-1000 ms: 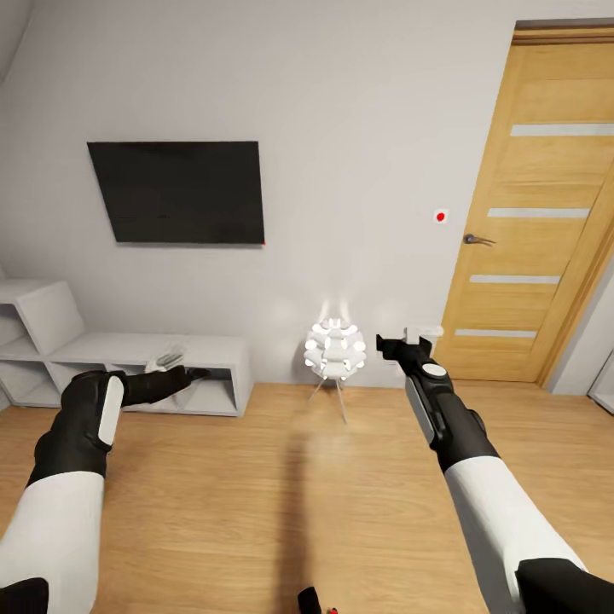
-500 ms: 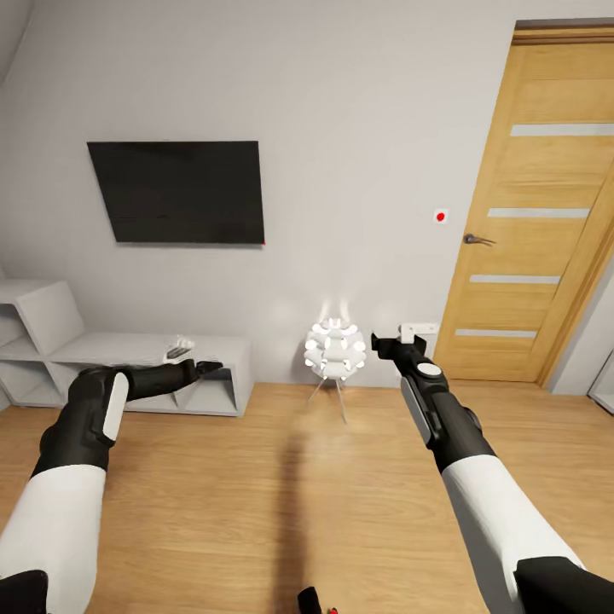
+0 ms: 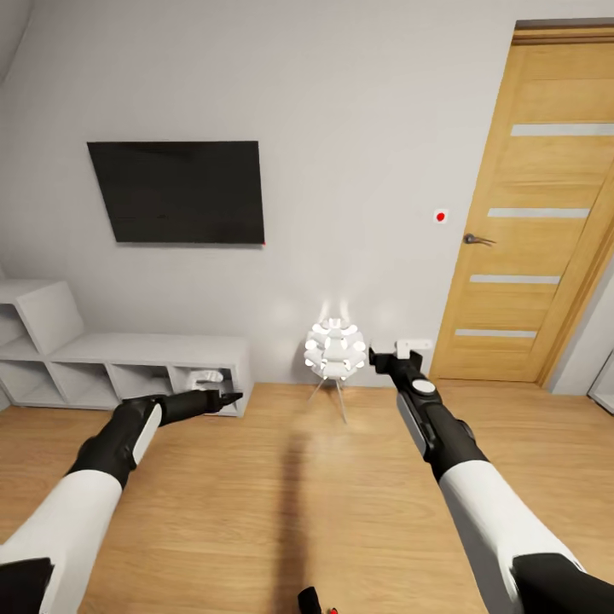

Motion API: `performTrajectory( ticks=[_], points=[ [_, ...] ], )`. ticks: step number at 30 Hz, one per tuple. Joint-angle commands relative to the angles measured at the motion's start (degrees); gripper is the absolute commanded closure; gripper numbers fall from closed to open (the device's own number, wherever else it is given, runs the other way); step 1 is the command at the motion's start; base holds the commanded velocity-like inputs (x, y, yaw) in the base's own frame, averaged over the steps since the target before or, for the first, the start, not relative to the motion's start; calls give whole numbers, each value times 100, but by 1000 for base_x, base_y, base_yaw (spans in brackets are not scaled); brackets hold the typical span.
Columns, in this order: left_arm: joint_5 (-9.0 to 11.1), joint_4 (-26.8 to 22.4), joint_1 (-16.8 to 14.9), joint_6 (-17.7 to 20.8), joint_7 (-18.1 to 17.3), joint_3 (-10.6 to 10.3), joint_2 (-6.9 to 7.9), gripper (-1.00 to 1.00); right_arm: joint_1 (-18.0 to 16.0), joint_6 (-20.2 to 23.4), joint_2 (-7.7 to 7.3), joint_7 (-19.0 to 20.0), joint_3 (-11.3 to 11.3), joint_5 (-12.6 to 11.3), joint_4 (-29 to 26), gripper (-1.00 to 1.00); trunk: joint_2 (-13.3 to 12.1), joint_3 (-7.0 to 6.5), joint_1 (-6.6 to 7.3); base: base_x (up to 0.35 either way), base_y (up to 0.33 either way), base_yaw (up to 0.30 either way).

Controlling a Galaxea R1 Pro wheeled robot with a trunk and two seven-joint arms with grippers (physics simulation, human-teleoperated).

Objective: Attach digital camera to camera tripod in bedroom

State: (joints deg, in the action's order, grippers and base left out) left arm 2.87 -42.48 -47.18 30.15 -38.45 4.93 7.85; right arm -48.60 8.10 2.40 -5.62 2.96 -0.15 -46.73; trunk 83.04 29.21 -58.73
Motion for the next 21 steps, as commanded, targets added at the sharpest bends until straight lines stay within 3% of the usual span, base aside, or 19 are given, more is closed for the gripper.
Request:
performTrajectory(
  ticks=[1, 11, 16, 21],
  points=[
    [32, 0, -4, 46, -12, 10, -1, -100, -3, 32, -2, -39, 19, -1, -7, -100, 4, 6, 0, 0, 0, 0],
    [53, 287, -2, -371, -49, -87, 122, -100, -1, -860, -2, -44, 29, 3, 461, -100, 4, 6, 0, 0, 0, 0],
    [85, 301, -2, -379, -105, -17, 234, -100, -1, -934, -2, -44, 29, 2, 493, -100, 4, 6, 0, 0, 0, 0],
    [100, 304, -1, -385, -413, 143, 307, -100, -1, -969, -2, -45, 29, -1, 509, -100, 4, 6, 0, 0, 0, 0]
  ],
)
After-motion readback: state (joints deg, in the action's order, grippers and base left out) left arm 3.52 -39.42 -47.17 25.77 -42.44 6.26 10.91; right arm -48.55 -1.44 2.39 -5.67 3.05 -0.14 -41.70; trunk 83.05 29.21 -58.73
